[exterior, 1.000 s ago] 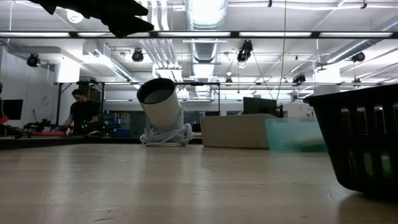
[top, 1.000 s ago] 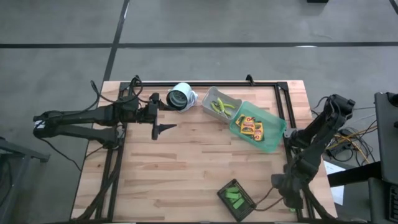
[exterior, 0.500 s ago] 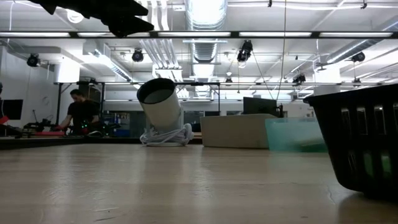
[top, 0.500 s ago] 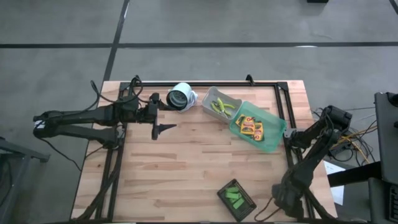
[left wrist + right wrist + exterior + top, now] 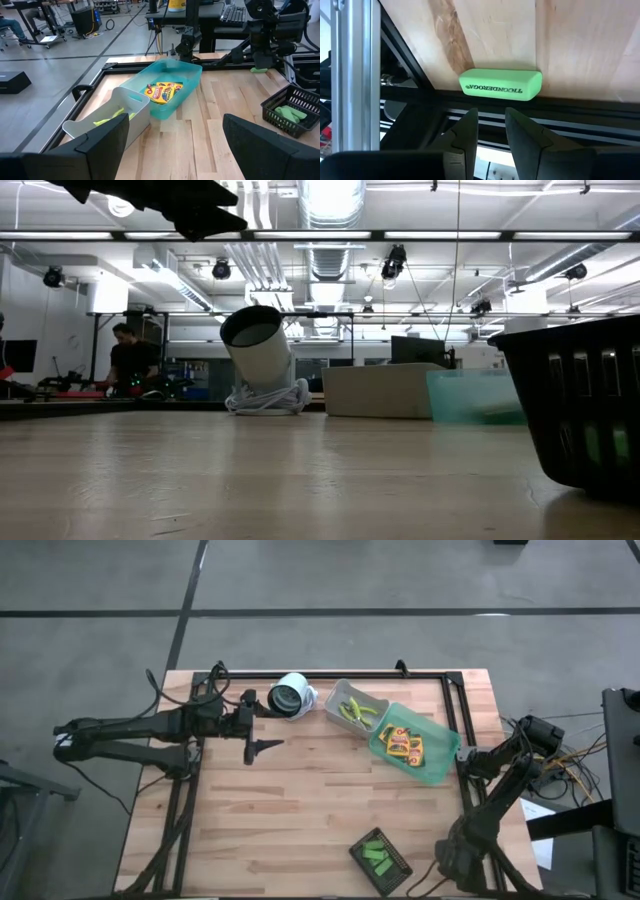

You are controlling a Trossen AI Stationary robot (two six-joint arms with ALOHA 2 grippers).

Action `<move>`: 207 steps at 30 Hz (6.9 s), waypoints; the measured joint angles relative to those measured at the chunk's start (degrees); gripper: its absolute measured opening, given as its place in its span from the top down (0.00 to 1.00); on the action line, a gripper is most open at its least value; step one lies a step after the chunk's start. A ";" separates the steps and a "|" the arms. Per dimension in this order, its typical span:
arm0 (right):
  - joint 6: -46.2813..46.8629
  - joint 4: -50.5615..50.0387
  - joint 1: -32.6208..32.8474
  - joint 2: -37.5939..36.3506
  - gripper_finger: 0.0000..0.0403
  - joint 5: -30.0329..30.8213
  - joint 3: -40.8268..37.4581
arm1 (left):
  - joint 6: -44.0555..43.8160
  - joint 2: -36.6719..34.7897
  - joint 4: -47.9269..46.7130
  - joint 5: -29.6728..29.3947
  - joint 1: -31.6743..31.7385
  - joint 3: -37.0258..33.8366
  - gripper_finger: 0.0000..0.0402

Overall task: Pick & Place School Supplies
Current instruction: Put the green eraser into the black bin

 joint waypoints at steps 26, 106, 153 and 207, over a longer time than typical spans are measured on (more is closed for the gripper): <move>-15.86 1.08 -1.11 -1.49 0.80 -0.72 2.47 | 0.00 0.02 -0.36 -0.01 0.00 -0.01 0.18; -77.89 -5.89 -12.47 -22.03 0.85 3.29 5.05 | 0.00 0.00 -0.83 -0.01 0.00 -0.01 0.18; 18.04 1.01 -13.01 -10.64 0.85 14.04 6.70 | 0.02 0.00 -1.11 -0.02 0.00 -0.01 0.18; 9.32 -9.22 -9.64 7.51 0.89 -7.68 4.46 | 0.01 0.01 -1.55 -0.01 0.00 0.00 0.18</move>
